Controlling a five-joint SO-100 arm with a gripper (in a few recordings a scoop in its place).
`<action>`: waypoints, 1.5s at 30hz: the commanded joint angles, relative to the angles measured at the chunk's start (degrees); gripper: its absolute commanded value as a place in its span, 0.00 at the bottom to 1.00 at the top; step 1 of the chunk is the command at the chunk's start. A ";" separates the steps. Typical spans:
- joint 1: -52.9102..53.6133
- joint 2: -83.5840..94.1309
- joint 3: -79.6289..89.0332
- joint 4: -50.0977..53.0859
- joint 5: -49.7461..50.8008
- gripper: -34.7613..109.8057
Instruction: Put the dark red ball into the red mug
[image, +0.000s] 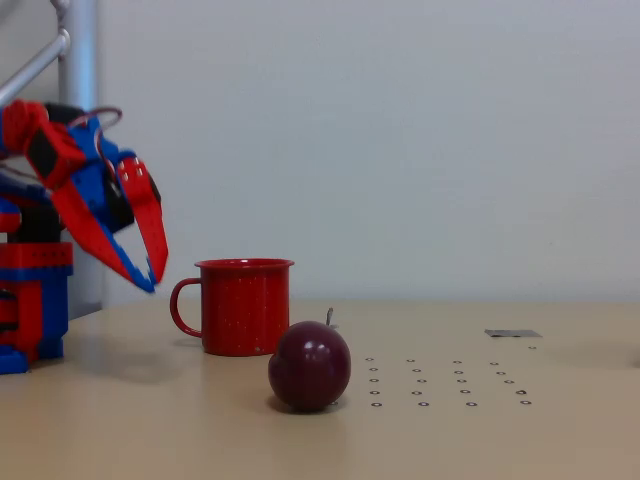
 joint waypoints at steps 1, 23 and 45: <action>3.08 -0.53 -5.01 -2.11 -9.32 0.23; 12.92 -29.88 -21.45 -17.23 -21.01 0.55; -2.64 -50.27 -39.46 -28.83 -31.20 0.57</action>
